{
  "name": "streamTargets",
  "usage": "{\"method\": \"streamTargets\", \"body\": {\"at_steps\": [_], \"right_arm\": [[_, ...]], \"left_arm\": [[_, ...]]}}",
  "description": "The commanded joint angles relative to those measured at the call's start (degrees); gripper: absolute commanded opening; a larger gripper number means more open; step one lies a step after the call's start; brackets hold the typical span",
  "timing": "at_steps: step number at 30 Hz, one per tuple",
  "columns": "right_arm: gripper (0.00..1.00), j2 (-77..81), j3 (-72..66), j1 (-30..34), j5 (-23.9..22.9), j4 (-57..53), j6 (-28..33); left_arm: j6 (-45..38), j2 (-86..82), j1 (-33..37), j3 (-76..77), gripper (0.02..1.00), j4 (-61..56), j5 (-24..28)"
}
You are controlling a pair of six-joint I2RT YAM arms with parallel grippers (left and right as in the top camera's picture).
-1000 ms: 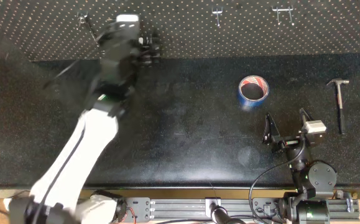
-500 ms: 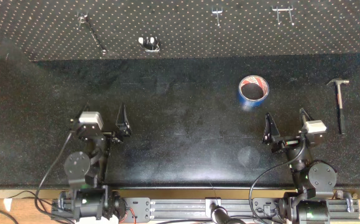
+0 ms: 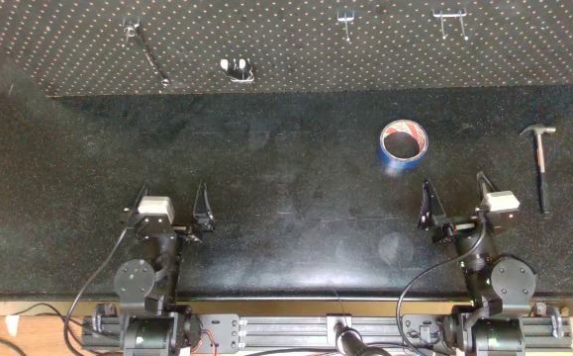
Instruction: Place Tools Onto Pegboard
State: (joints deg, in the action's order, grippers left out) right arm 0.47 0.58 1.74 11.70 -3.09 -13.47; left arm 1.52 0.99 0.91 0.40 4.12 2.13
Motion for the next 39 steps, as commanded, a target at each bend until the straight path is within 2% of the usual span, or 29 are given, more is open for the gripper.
{"method": "streamTargets", "body": {"at_steps": [1,15,16,17,19,20,22,24,28,31,33,39], "right_arm": [[0.978,-0.39,-0.31,-0.44,-0.13,-0.11,-0.87],[0.978,-0.39,-0.28,-0.39,-0.50,-0.11,-1.14],[0.978,-0.13,-0.11,-0.37,-3.28,0.48,-5.25],[0.978,2.95,0.90,-0.39,-3.30,2.32,-9.09],[0.976,18.38,7.15,-0.59,-2.95,6.14,-21.90],[0.976,27.28,11.78,-0.87,-0.42,6.12,-22.71],[0.976,43.89,21.00,-2.80,1.44,4.17,-22.27],[0.974,57.79,32.76,-7.63,1.11,-3.15,-15.10],[0.976,76.48,49.09,-14.12,-3.96,-14.03,-11.63],[0.976,86.93,59.89,-16.70,-10.78,-26.51,-11.21],[0.976,92.72,64.94,-17.75,-11.32,-30.80,-8.70],[0.993,100.56,69.00,-18.08,-11.32,-37.20,-8.41]], "left_arm": [[-0.52,-0.85,-3.41,-0.09,0.993,0.59,-1.29],[-0.52,-0.79,-3.45,-0.09,0.996,0.61,-1.29],[-0.52,-0.81,-3.45,-0.09,0.993,0.59,-1.29],[-0.52,-0.81,-3.45,-0.09,0.996,0.59,-1.29],[-0.52,-0.81,-3.45,-0.09,0.993,0.61,-1.29],[-0.52,-0.81,-3.45,-0.09,0.993,0.59,-1.29],[-0.52,-0.81,-3.45,-0.09,0.996,0.61,-1.29],[-0.52,-0.81,-3.45,-0.09,0.993,0.59,-1.29],[-0.52,-0.81,-3.45,-0.09,0.993,0.61,-1.29],[-0.52,-0.81,-3.45,-0.09,0.996,0.59,-1.29],[-0.52,-0.81,-3.45,-0.09,0.996,0.59,-1.29],[-0.52,-0.81,-3.45,-0.09,0.996,0.59,-1.29]]}}
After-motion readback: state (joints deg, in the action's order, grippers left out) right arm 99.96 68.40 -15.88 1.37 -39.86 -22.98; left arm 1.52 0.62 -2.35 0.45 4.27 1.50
